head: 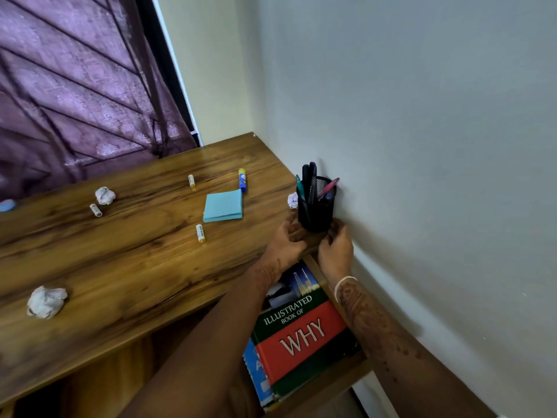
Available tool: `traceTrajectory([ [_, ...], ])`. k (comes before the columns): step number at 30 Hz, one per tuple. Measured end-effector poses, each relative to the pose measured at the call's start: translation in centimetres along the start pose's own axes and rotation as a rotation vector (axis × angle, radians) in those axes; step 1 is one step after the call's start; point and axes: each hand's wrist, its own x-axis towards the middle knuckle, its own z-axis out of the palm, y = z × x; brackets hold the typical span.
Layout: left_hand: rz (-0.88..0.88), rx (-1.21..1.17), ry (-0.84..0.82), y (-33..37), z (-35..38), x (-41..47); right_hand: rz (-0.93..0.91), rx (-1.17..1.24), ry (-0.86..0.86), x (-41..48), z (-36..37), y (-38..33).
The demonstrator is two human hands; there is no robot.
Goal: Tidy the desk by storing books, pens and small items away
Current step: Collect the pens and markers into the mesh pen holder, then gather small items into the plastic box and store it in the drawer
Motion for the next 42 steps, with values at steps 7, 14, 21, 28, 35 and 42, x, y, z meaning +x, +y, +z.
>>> traceTrajectory([
  [7, -0.024, 0.014, 0.125, -0.8, -3.5, -2.4, 0.008, -0.048, 0.024, -3.7, 1.7, -1.2],
  [14, 0.017, -0.044, 0.281, -1.4, -9.2, -7.6, -0.093, -0.127, -0.095, -9.5, 5.2, -3.9],
  [21, 0.060, -0.080, 0.467, -4.7, -19.7, -17.9, -0.230, -0.170, -0.273, -19.9, 12.5, -7.5],
  [28, 0.082, -0.063, 0.730, -10.0, -32.7, -31.8, -0.333, -0.170, -0.549, -34.8, 21.2, -11.6],
  [35, 0.071, -0.188, 0.983, -13.4, -42.4, -45.4, -0.417, -0.108, -0.839, -49.3, 29.3, -14.8],
  [42, 0.058, -0.319, 1.200, -16.3, -49.7, -55.0, -0.557, -0.113, -1.111, -60.5, 37.1, -17.6],
])
